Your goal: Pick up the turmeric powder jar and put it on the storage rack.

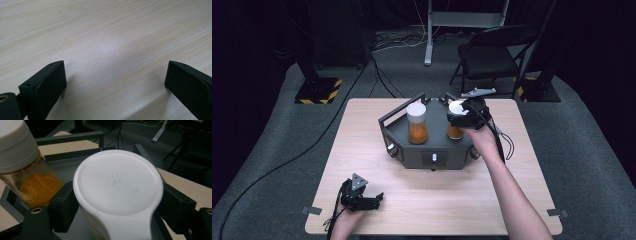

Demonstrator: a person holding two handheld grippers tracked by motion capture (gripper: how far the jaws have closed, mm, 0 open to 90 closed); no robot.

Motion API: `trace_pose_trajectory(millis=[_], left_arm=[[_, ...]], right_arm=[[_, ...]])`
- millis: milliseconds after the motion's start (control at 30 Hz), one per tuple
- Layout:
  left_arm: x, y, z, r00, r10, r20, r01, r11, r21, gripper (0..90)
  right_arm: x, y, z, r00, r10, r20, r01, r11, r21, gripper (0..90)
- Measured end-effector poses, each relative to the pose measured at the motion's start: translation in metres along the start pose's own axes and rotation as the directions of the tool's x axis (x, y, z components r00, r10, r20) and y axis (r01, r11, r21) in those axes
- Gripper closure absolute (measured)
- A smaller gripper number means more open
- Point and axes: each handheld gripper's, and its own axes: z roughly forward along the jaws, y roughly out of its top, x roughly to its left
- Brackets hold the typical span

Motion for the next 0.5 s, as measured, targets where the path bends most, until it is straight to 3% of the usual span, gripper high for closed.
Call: trace_pose_trajectory(millis=[267,500], left_arm=[[0.0,0.0,0.0,1.0,0.003,0.0,-0.003,1.0,0.002,3.2],[0.0,0.0,0.0,1.0,0.002,-0.001,-0.002,1.0,0.002,3.2]], right_arm=[[-0.004,-0.013,-0.024,0.9996,0.009,0.026,-0.008,0.998,-0.062,4.0],[-0.009,-0.036,-0.043,0.9993,-0.003,0.036,0.006,0.997,-0.081,0.0]])
